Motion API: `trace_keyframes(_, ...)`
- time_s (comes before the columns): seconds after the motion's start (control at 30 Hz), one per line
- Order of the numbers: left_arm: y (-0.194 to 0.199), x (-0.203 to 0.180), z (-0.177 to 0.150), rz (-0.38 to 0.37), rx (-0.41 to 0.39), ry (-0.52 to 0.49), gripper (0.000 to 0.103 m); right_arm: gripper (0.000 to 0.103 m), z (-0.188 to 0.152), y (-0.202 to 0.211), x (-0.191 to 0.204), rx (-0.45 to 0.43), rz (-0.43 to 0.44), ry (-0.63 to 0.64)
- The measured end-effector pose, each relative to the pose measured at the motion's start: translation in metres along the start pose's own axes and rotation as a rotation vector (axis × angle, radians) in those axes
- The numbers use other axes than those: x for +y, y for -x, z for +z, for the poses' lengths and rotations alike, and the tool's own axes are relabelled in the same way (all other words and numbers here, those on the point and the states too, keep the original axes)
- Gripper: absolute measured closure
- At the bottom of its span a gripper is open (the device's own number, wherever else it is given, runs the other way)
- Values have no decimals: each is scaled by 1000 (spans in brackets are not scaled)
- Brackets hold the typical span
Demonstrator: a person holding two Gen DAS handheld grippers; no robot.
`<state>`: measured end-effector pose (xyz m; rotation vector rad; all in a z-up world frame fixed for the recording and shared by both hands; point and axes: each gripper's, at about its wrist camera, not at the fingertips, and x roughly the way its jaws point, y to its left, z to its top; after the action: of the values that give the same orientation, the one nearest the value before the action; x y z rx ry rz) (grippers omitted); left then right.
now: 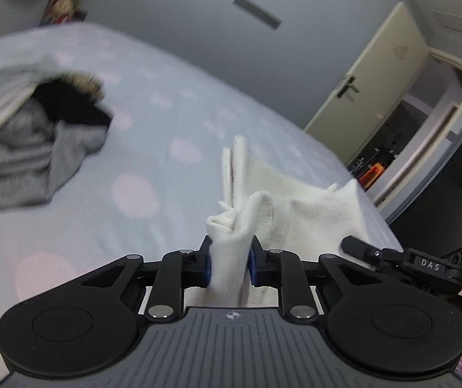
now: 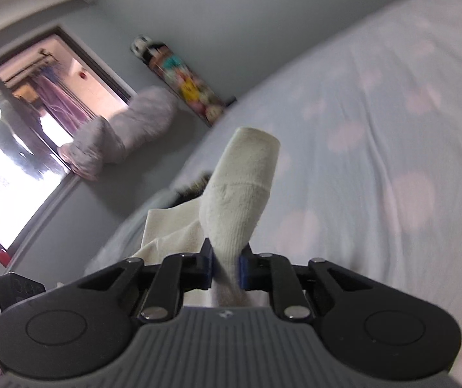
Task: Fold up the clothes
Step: 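Lift the folded sweater with both grippers and carry it toward the clothes stack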
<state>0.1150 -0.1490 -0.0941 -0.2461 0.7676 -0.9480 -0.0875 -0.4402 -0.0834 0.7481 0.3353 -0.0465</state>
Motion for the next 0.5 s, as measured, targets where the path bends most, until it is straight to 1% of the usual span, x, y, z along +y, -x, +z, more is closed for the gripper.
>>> trace_keyframes(0.13,10,-53,16,-61,-38,-87,86,86,22,56,25,-107,-4,78)
trace_keyframes(0.23,9,-98,26,-136,-41,-158,86,86,43,107,30,-182,-33,118)
trace_keyframes(0.3,4,-131,31,-200,-34,-193,87,86,59,143,29,-224,-61,135)
trace_keyframes(0.37,-3,-165,35,-264,-24,-229,87,86,75,181,26,-250,-105,150)
trace_keyframes(0.5,-23,-233,35,-401,15,-279,87,86,108,258,22,-268,-199,193)
